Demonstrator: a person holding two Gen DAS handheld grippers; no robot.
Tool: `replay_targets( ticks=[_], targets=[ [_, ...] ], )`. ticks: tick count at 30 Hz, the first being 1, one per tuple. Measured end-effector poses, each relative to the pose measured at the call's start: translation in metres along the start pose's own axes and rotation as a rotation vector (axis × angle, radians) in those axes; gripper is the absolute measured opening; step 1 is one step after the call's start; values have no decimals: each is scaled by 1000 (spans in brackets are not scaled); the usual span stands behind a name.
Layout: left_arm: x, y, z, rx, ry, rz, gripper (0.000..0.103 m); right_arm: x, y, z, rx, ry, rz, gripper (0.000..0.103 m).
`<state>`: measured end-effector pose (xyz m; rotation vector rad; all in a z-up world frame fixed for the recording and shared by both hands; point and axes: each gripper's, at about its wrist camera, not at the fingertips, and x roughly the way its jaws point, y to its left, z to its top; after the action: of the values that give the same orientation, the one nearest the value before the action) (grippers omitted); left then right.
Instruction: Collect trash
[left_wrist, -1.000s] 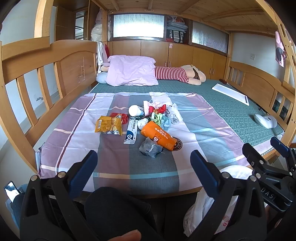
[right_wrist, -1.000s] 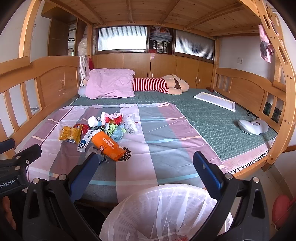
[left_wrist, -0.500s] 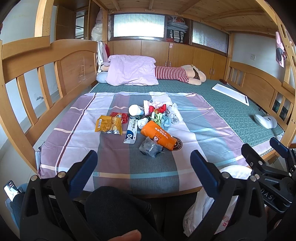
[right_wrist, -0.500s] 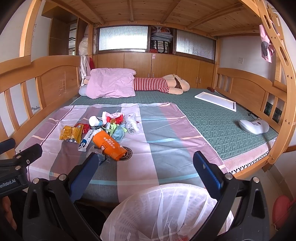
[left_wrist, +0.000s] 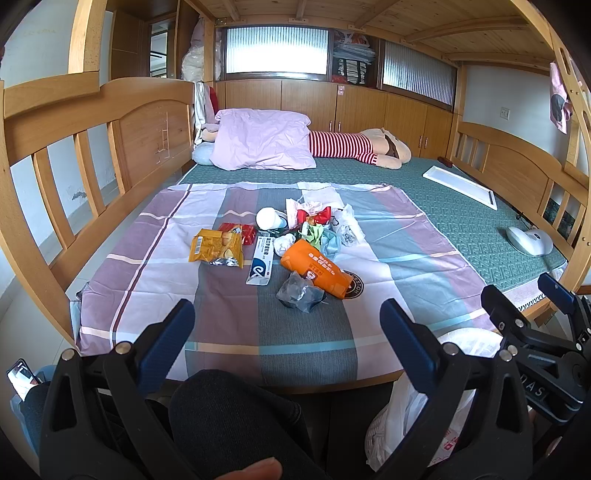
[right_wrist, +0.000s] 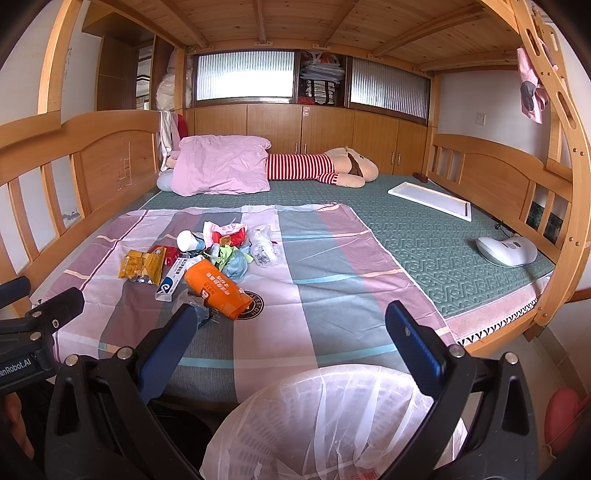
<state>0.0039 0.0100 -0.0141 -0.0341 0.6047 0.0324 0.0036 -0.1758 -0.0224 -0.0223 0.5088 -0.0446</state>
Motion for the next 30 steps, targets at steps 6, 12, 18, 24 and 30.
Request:
replay_targets(
  ticks=[6,12,18,24,30],
  targets=[
    [0,0,0,-1,1,0,100,0,-1,-2,2,3,-1,100],
    [1,-2,-2,1,2,-1,100,0,-1,-2,3,4,1,100],
    [1,-3,-4,4,4,0,100,0,-2,-2,4,5,1,100],
    [2,-5,-6,4,10,-1,100,2,2,-5,6,10,3,100],
    [2,-5,-7,4,11,-1,100,2,1,-5,9,14,8,100]
  ],
)
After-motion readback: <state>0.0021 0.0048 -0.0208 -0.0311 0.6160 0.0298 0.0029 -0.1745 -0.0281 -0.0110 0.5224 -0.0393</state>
